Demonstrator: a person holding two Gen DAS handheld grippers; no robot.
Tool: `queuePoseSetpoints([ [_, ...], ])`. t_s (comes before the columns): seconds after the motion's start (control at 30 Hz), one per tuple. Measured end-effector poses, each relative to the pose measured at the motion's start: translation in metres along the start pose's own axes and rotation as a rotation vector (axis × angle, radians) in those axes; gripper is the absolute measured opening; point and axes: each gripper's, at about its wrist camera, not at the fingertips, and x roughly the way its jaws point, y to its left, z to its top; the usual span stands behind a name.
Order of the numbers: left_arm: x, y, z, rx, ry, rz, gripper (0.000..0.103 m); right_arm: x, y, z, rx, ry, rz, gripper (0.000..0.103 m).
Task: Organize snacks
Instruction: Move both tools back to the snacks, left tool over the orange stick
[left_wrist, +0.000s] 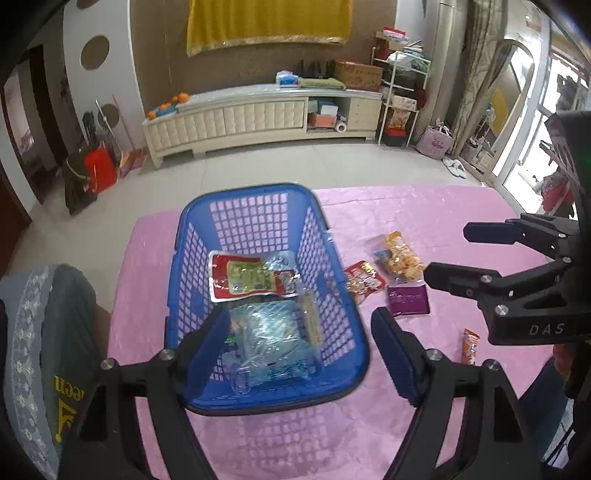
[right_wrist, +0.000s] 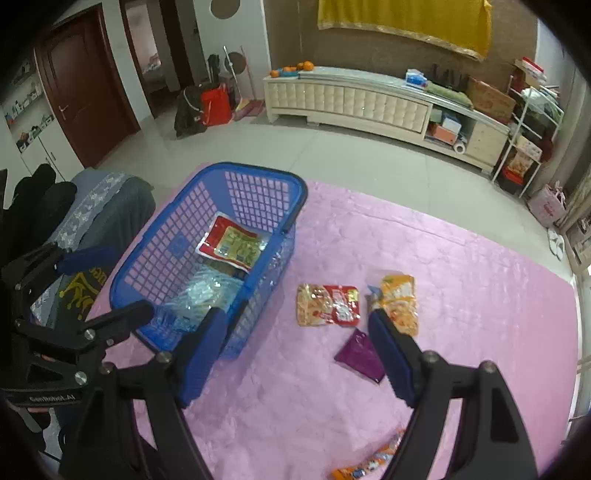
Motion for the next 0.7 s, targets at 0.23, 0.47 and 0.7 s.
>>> queuePoseSetpoints([
  [0.23,-0.010,-0.039,0.004,0.048,-0.020,-0.024,0.078,-0.030,-0.025,-0.024,0.006,-0.024,-0.031,0.082],
  [0.47,0.002,-0.081,-0.005,0.096,-0.006,-0.086,0.078,-0.040,-0.062,-0.058,0.040,-0.016,-0.085,0.082],
  [0.7,0.032,-0.132,-0.027,0.200,0.051,-0.144,0.078,-0.035,-0.098,-0.104,0.084,0.024,-0.140,0.082],
])
